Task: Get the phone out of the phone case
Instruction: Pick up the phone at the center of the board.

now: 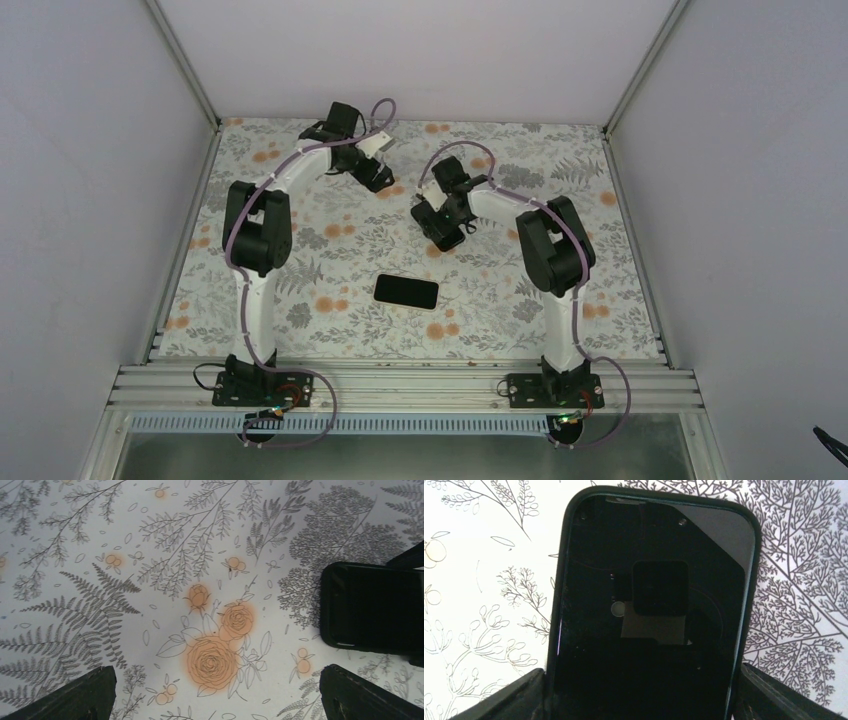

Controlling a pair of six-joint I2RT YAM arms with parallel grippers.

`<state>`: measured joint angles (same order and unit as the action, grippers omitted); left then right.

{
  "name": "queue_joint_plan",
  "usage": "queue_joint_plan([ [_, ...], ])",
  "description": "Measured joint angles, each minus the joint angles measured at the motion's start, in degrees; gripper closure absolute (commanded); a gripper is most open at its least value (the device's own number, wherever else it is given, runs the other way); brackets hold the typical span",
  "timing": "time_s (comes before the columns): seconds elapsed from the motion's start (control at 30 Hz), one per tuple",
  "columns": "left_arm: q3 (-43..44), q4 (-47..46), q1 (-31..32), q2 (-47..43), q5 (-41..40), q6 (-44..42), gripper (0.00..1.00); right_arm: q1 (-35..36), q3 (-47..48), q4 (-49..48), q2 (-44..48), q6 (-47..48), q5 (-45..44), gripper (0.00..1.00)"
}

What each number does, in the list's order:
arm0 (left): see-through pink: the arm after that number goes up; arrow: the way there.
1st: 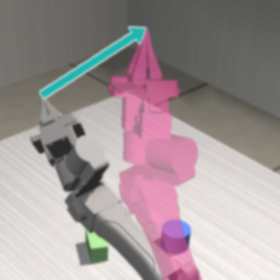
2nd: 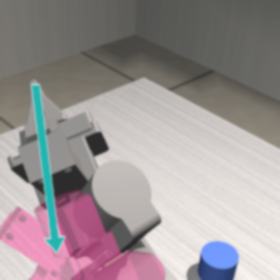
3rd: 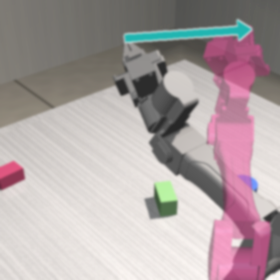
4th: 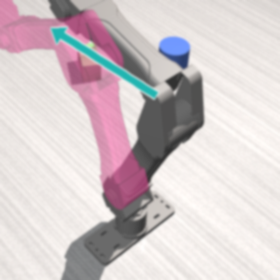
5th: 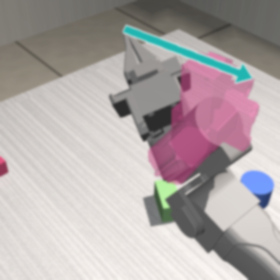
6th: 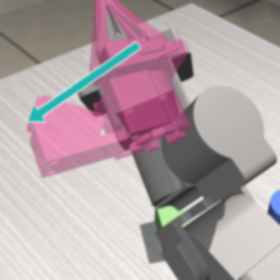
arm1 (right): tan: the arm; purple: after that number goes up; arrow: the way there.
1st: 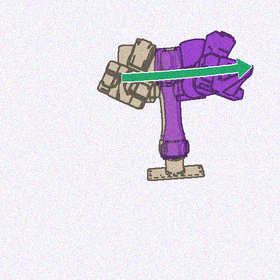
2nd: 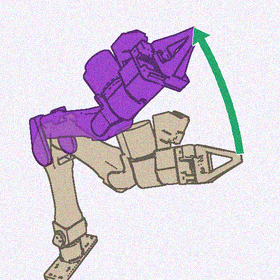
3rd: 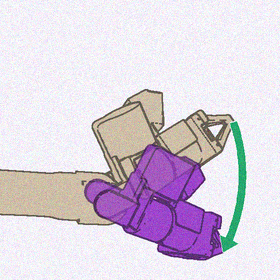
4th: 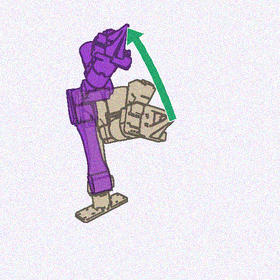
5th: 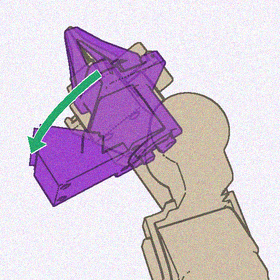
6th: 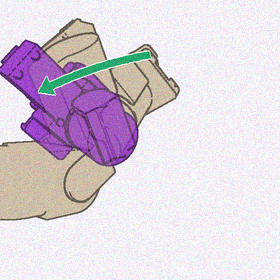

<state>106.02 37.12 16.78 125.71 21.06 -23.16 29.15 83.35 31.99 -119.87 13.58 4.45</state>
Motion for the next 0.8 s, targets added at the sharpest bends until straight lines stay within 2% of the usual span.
queue_joint_plan([
  [0.13, -0.09, 0.90, 0.04, -0.11, 2.93, -0.35, 0.00, -0.04, -1.33, -1.81, 0.85, 0.44, -0.17, 0.36],
  [0.23, 1.53, 4.35, 0.04, -0.07, 7.10, -0.59, 0.00, -0.04, -4.44, -3.72, 3.08, 1.42, -1.14, 0.40],
  [0.5, 15.15, 16.28, 0.07, 4.63, 20.90, -1.51, 0.00, 0.55, -8.44, -3.19, 12.39, 3.30, -3.37, 0.43],
  [0.63, 19.50, 20.31, 0.09, 8.35, 24.44, -1.31, 0.00, 2.23, -7.39, -3.69, 16.76, 4.00, -3.78, 0.43],
  [0.8, 22.08, 24.17, 0.11, 11.91, 27.10, -0.76, 0.01, 4.55, -5.20, -4.04, 17.84, 4.26, -3.80, 0.43],
])
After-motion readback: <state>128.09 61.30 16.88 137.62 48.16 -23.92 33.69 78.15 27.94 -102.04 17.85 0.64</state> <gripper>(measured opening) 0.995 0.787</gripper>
